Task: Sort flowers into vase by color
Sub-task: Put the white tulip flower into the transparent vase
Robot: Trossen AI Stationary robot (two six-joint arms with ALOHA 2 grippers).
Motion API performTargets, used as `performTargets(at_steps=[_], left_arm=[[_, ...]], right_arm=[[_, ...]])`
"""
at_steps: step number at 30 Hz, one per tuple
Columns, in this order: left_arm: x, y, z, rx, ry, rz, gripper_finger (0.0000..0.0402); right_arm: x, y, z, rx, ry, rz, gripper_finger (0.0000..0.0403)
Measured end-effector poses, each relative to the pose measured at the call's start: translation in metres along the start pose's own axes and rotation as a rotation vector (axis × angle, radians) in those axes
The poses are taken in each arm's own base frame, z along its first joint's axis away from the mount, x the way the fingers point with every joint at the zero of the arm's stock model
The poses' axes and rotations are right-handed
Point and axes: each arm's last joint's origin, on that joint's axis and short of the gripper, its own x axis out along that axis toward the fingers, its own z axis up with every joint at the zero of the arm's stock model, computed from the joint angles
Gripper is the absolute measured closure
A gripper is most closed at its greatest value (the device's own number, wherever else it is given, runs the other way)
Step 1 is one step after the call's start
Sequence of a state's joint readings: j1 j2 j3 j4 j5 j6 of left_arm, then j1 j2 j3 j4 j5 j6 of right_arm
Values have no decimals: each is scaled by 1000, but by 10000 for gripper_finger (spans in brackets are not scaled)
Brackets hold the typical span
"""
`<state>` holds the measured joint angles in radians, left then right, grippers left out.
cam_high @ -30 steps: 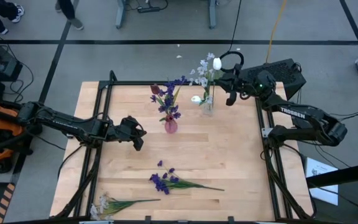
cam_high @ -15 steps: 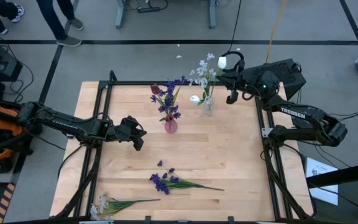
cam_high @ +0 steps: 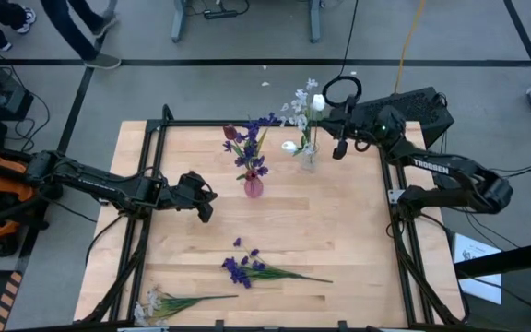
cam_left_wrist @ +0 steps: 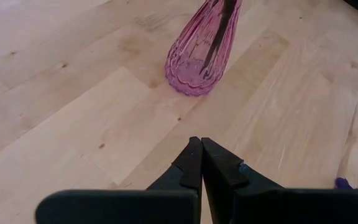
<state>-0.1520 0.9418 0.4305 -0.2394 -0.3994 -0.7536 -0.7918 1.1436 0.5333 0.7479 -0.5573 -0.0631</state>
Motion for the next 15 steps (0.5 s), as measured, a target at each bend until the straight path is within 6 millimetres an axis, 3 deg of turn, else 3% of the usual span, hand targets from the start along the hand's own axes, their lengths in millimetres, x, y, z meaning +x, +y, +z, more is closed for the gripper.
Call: performTargets(at_steps=[11,15], left_arm=[[0,0,0,1,-2,2,388],[0,0,0,1,-2,3,388]], right_arm=[[-17,13,-49,65,66,-3,403],[-15,13,-56,132,83,-5,402]])
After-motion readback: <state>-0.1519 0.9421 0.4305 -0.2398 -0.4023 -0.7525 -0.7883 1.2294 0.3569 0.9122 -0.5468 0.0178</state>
